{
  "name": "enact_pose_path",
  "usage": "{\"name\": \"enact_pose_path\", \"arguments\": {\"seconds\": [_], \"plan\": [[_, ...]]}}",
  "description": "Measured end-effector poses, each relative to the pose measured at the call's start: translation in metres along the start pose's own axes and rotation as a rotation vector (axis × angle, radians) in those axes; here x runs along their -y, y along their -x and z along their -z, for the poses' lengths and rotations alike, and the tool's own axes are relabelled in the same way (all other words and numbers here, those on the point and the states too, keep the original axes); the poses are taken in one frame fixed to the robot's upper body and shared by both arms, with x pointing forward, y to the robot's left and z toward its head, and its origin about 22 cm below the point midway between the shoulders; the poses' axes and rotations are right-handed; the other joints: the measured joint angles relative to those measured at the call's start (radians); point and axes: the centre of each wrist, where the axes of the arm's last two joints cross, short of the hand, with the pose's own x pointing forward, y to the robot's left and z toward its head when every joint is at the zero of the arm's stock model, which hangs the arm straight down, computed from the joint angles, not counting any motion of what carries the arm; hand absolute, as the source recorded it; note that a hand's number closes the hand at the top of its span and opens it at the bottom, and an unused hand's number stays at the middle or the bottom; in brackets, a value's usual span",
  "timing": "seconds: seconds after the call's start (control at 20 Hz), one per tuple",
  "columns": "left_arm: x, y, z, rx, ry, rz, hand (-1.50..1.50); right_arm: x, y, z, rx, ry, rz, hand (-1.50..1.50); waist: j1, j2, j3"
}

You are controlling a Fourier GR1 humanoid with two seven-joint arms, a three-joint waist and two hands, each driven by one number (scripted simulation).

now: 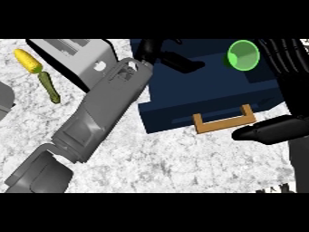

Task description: Pick up the cup, place it into the drawer and close the drawer

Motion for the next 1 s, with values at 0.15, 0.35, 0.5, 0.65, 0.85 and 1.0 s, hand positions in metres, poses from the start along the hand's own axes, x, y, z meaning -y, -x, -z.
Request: {"name": "enact_pose_path", "arguments": {"seconds": [0.15,0.35,0.5,0.65,0.85,1.0], "plan": [[0.000,0.006,-0.004,0.019,-0.011,-0.056,-1.50,-0.007,0.000,0.004,0.019,-0.060,0.050,-1.50,-0.015,0.004,0.000],[0.001,0.006,-0.005,0.066,-0.023,-0.159,-1.50,-0.023,0.000,0.010,0.038,-0.205,0.124,1.50,-0.024,0.006,-0.001],[0.002,0.000,-0.005,0.127,-0.032,-0.242,-1.50,-0.032,0.002,0.013,0.031,-0.335,0.170,1.50,-0.017,0.003,-0.002],[0.001,-0.004,-0.004,0.174,-0.072,-0.298,-1.50,-0.035,0.004,0.011,-0.028,-0.474,0.139,1.50,-0.003,-0.003,-0.002],[0.000,-0.003,-0.004,0.197,-0.128,-0.337,-1.50,-0.031,0.006,0.002,-0.145,-0.620,-0.001,-1.50,0.031,-0.014,-0.002],[-0.001,-0.001,-0.004,0.202,-0.156,-0.349,-1.50,-0.031,0.006,-0.007,-0.225,-0.655,-0.125,-1.50,0.060,-0.022,-0.002]]}}
